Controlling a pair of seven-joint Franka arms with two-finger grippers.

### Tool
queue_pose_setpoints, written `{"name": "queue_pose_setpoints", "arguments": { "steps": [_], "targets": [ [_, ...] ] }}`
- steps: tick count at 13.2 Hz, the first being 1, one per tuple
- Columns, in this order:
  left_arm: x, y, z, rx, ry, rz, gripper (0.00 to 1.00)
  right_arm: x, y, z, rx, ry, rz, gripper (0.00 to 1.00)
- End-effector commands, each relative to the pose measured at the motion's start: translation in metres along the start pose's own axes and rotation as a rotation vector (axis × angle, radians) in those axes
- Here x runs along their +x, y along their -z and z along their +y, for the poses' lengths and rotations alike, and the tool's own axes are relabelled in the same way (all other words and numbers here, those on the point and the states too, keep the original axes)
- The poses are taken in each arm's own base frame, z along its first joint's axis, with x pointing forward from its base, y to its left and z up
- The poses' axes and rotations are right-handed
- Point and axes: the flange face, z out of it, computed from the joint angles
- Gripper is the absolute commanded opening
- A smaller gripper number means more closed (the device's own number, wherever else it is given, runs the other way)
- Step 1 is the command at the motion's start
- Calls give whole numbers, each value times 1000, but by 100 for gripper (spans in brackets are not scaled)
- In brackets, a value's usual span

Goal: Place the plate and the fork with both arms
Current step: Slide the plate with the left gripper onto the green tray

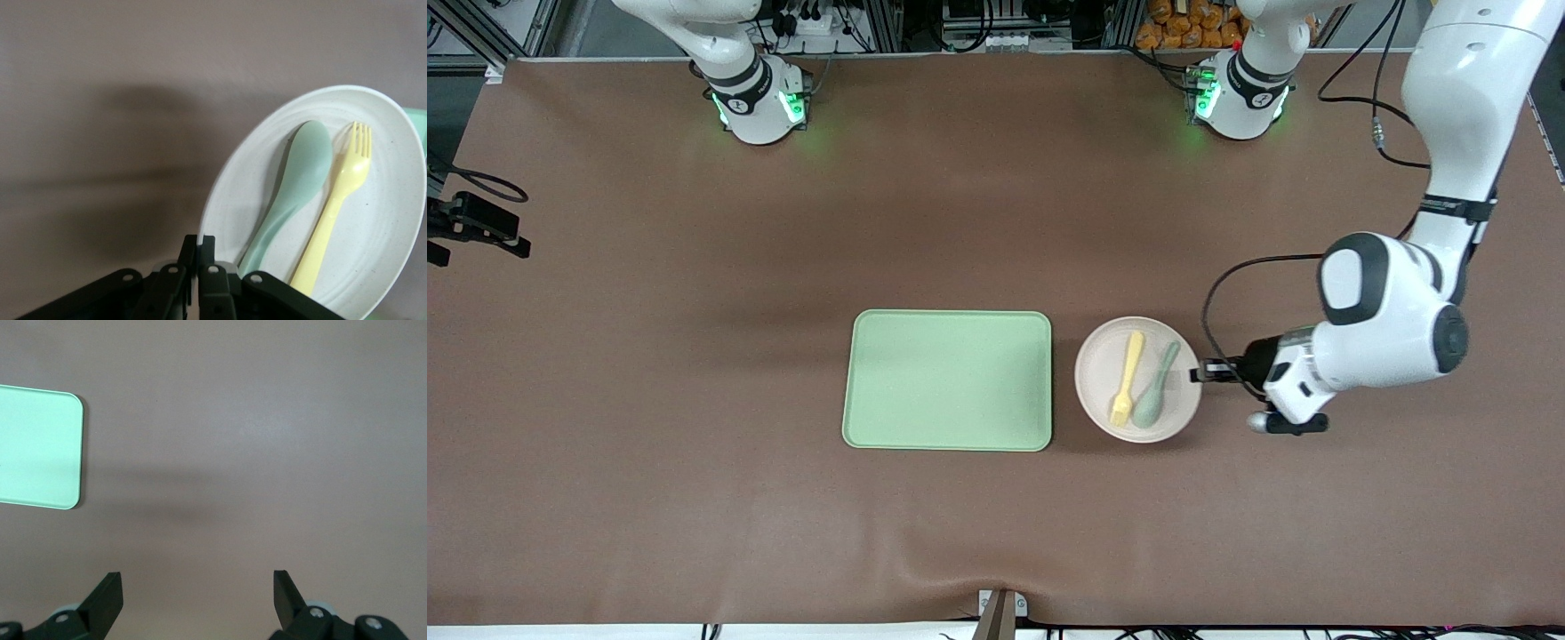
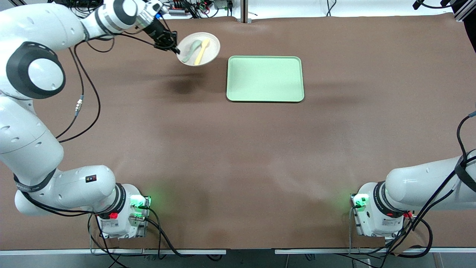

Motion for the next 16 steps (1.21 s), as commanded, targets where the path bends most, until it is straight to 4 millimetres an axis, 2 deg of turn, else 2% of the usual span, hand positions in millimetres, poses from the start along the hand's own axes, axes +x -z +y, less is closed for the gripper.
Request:
{"name": "queue_pose_setpoints", "arguments": {
  "steps": [1, 5, 8, 12, 16],
  "targets": [
    [4, -30, 27, -7, 6, -18, 0, -1, 3, 4, -8, 4, 1, 100],
    [-8, -83, 80, -6, 88, 11, 0, -1, 3, 4, -7, 4, 0, 100],
    [-23, -119, 107, 73, 112, 37, 0, -1, 3, 5, -7, 2, 0, 100],
    [-34, -159, 127, 89, 134, 69, 0, -1, 2, 7, -7, 0, -2, 100],
    [-43, -197, 139, 76, 158, 87, 0, -2, 2, 7, -7, -1, -2, 100]
  ]
}}
